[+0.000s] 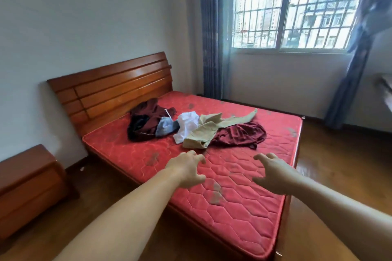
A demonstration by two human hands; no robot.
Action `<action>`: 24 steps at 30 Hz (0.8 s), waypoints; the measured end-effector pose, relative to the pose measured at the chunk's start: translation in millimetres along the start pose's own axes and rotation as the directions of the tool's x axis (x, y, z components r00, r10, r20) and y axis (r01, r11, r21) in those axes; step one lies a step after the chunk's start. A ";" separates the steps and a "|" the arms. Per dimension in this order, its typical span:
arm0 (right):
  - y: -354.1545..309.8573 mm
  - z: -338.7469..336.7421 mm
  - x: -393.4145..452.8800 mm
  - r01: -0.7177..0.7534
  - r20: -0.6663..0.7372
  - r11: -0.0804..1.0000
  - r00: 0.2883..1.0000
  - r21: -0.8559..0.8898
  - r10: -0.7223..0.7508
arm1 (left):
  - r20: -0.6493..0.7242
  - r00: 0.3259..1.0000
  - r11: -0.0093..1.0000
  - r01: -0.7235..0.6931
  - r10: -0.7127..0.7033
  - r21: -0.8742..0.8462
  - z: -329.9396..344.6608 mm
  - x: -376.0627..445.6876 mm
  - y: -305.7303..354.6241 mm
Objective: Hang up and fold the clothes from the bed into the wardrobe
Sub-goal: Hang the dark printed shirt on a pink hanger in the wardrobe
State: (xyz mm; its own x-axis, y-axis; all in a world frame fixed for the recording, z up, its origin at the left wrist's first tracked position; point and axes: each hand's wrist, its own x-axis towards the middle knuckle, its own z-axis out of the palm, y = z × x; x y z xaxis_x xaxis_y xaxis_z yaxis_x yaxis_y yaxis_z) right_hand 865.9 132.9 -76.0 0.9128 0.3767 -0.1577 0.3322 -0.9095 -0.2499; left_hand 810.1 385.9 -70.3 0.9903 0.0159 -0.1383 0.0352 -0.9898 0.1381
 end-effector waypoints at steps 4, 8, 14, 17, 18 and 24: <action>-9.9 -2.0 20.6 0.057 -0.035 0.995 0.998 -0.079 -0.060 | -0.024 0.998 0.998 0.057 -0.057 0.019 -1.8 13.0 -8.0; -56.7 3.4 65.1 0.160 -0.051 0.984 0.985 -0.084 -0.165 | -0.037 0.985 0.985 0.171 -0.170 0.024 -5.8 18.6 -56.2; -157.1 17.9 155.9 0.277 -0.054 0.958 0.958 -0.069 -0.281 | -0.057 0.943 0.944 0.328 -0.329 -0.033 -16.6 42.9 -171.3; -208.0 21.6 209.2 0.320 -0.037 0.943 0.945 -0.092 -0.324 | -0.049 0.926 0.926 0.371 -0.375 -0.066 -25.7 67.2 -232.0; -223.8 21.7 225.5 0.334 -0.033 0.937 0.940 -0.102 -0.339 | -0.045 0.922 0.922 0.381 -0.384 -0.076 -28.8 75.6 -250.9; -294.5 22.6 322.1 0.380 -0.033 0.921 0.923 -0.087 -0.384 | -0.056 0.906 0.903 0.411 -0.420 -0.126 -45.7 130.1 -343.0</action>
State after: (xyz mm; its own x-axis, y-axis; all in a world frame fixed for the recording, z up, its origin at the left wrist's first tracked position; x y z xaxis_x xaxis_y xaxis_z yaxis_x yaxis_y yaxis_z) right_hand 1056.6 526.1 -74.8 0.7227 0.6909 -0.0183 0.6733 -0.7098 -0.2070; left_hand 933.1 733.9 -90.9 0.8897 0.4383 -0.1280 0.4558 -0.8692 0.1916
